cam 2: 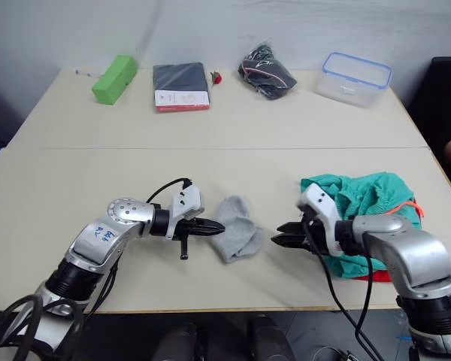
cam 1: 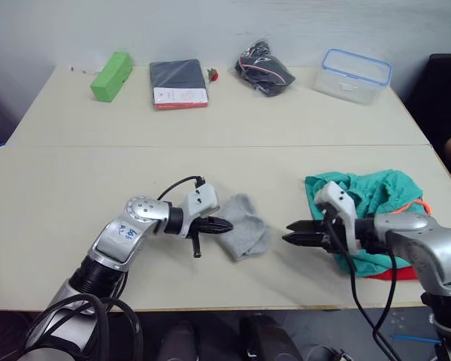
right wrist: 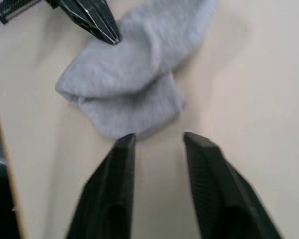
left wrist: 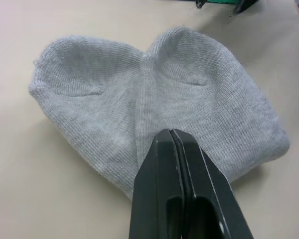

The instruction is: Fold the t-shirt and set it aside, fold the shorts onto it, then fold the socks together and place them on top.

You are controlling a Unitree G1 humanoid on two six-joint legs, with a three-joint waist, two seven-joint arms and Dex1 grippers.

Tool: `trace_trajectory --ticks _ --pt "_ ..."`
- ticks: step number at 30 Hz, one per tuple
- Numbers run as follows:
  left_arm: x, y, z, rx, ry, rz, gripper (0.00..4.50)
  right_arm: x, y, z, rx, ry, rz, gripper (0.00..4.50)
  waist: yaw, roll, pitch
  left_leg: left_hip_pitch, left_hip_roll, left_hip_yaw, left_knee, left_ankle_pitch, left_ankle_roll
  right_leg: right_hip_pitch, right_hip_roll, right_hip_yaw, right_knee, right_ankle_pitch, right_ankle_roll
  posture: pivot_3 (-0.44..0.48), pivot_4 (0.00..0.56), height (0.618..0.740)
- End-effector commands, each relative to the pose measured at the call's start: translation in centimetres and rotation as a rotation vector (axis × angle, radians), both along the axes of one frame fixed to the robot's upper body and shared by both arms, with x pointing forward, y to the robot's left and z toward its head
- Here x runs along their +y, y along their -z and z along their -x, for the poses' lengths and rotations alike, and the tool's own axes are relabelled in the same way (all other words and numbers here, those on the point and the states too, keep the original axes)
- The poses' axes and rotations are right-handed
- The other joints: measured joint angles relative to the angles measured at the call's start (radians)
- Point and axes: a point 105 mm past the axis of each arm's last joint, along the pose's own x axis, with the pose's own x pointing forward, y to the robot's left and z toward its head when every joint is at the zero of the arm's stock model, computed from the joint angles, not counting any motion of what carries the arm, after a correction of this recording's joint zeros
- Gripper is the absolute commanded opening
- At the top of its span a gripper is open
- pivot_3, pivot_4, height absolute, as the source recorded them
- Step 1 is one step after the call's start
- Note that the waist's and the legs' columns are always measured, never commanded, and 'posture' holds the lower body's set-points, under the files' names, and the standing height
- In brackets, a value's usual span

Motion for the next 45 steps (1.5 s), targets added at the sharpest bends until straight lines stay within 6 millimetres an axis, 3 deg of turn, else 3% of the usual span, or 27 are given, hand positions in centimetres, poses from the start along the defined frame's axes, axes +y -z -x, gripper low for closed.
trace_trajectory --ticks 1,5,6,12,19,22,27,30,35,45 --pt "-0.5 -0.6 0.0 -0.039 0.028 0.003 0.0 -0.1 0.3 -0.7 0.151 0.117 -0.112 3.02 -0.006 0.0 0.0 0.0 0.0 0.0 0.0 0.0 0.0 0.0 0.0 0.001 0.0 0.0 0.0 0.0 0.15 0.74" --pt "-0.6 -0.5 -0.1 -0.044 0.03 0.0 0.0 0.8 0.5 -1.2 0.275 0.16 -0.226 4.44 -0.005 0.0 0.0 0.0 0.0 0.001 0.0 0.001 -0.001 -0.002 0.0 0.001 0.002 0.0 0.0 0.0 0.15 0.74" --pt "-0.6 -0.5 -0.1 -0.045 0.029 0.0 0.0 1.0 0.7 -1.2 0.293 0.159 -0.238 4.48 -0.003 0.0 0.0 -0.001 0.0 0.001 0.0 0.001 -0.001 -0.003 0.0 0.001 0.003 0.0 0.0 0.0 0.15 0.74" --pt "-0.4 -0.4 0.1 -0.046 0.025 -0.004 0.0 2.7 1.7 -0.5 0.388 0.104 -0.299 4.48 -0.001 0.0 0.0 -0.013 0.0 0.002 0.002 0.001 -0.001 -0.016 0.0 0.002 0.008 0.0 0.0 0.0 0.15 0.74" --pt "-0.4 -0.3 0.2 -0.047 0.019 -0.006 0.0 4.7 3.2 -0.7 0.47 0.08 -0.275 4.48 -0.024 -0.001 -0.001 -0.013 0.0 0.002 0.003 0.004 -0.002 -0.017 0.001 0.002 0.01 0.0 0.0 0.0 0.15 0.74" --pt "-0.1 -0.4 0.2 -0.049 0.004 -0.002 0.0 5.3 2.2 -1.0 0.419 0.053 -0.258 4.48 -0.032 -0.001 -0.001 -0.012 0.0 0.002 0.002 0.005 -0.003 -0.017 0.002 0.003 0.011 0.001 -0.002 0.0 0.15 0.74" --pt "0.6 -0.2 0.5 -0.042 -0.016 -0.004 0.0 3.9 0.7 -1.1 0.393 0.041 -0.285 4.48 -0.029 -0.001 -0.001 -0.013 0.0 0.001 0.001 0.006 -0.004 -0.018 0.002 0.002 0.011 0.001 -0.002 0.0 0.15 0.74" --pt "0.6 -0.1 0.6 -0.039 -0.021 -0.004 0.0 3.8 1.1 -1.0 0.403 0.045 -0.271 4.48 -0.025 -0.001 -0.001 -0.014 0.0 0.001 0.001 0.005 -0.004 -0.018 0.002 0.002 0.01 0.001 -0.002 0.0 0.15 0.74" --pt "0.5 0.1 0.6 -0.038 -0.024 -0.002 0.0 5.3 2.4 -0.7 0.432 0.028 -0.251 4.48 -0.027 -0.001 -0.001 -0.014 0.0 0.001 0.001 0.005 -0.004 -0.018 0.002 0.002 0.01 0.001 -0.002 0.0 0.15 0.74" --pt "0.4 0.0 0.5 -0.04 -0.021 -0.003 0.0 6.9 2.0 -1.9 0.458 0.031 -0.305 4.48 -0.034 -0.001 -0.001 -0.013 0.001 0.001 0.001 0.006 -0.005 -0.018 0.002 0.003 0.012 0.001 -0.002 0.0 0.15 0.74"
